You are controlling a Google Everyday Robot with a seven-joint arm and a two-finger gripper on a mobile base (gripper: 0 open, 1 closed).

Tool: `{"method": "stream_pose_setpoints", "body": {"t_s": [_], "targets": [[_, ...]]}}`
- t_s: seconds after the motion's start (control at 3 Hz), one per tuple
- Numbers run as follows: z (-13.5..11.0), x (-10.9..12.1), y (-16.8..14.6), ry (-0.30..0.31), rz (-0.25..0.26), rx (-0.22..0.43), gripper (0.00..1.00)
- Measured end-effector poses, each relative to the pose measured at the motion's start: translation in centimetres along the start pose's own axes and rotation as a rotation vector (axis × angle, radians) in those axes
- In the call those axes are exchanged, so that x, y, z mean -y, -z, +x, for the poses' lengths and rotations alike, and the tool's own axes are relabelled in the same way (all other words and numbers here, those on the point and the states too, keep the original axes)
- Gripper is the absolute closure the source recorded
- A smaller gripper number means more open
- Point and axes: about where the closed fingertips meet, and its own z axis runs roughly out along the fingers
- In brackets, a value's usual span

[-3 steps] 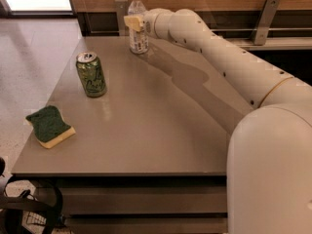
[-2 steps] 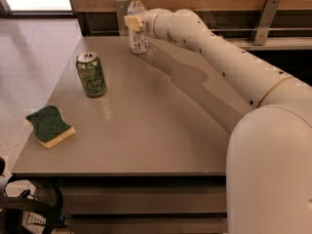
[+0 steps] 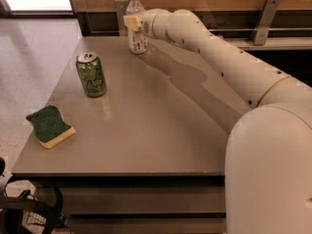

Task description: Move blue plastic bottle near sponge

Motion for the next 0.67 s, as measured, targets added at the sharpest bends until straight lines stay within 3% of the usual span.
{"method": "stream_pose_setpoints", "body": {"t_s": [0.67], "targets": [[-1.4,0.6,1.7,-0.013,0.012,0.022,1.00]]}}
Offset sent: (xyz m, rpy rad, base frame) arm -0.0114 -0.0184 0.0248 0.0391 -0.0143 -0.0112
